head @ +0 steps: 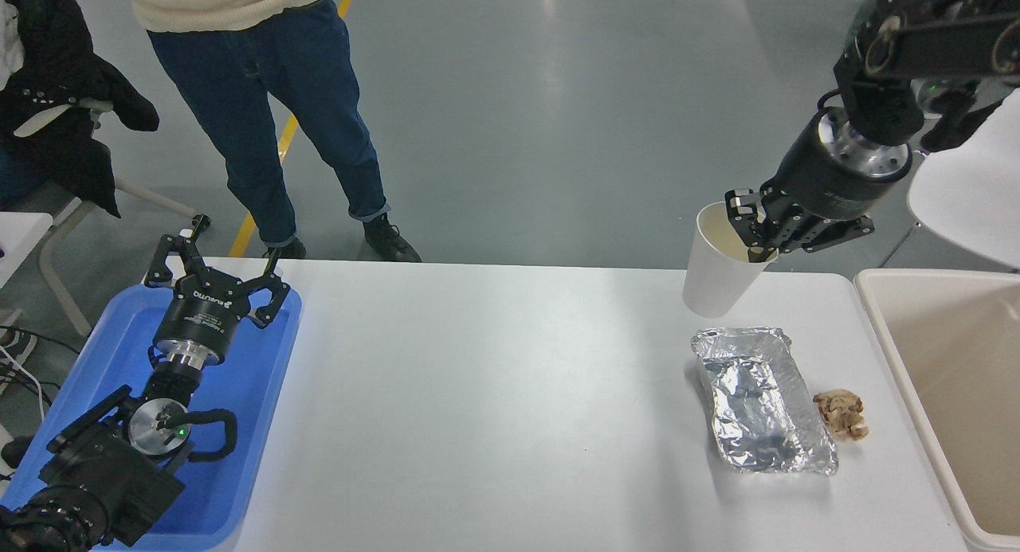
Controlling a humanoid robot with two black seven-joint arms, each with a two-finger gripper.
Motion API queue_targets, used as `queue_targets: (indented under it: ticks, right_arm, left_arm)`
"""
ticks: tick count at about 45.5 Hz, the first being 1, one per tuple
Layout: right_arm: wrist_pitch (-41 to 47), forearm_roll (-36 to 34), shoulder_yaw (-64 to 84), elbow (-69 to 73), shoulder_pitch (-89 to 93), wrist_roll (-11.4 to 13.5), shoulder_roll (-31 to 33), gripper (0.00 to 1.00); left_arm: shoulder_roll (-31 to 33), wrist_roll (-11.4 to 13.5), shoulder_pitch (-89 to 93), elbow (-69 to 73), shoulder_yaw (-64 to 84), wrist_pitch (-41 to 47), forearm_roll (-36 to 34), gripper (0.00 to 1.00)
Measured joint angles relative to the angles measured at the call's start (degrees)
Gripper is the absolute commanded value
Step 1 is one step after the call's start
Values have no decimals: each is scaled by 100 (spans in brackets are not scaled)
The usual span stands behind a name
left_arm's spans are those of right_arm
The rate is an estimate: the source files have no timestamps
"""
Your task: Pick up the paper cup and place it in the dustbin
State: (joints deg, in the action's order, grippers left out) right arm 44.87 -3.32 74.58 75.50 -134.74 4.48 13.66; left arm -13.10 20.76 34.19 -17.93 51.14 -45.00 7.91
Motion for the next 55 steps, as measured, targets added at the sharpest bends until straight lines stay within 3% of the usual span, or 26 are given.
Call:
queue_targets:
  ticks: [27, 41, 55]
  right_arm:
    - [12, 0, 395, 296, -571, -2, 261, 0]
    - [13, 232, 1129, 292, -589, 0, 1083, 0]
    - [13, 1207, 1556, 149, -566, 7, 2675, 0]
  left_arm:
    - [-6, 14, -7, 1, 2, 0, 7, 100]
    - [-8, 21, -15, 8, 2, 0, 15, 100]
    - [-8, 24, -18, 9, 0, 0, 17, 100]
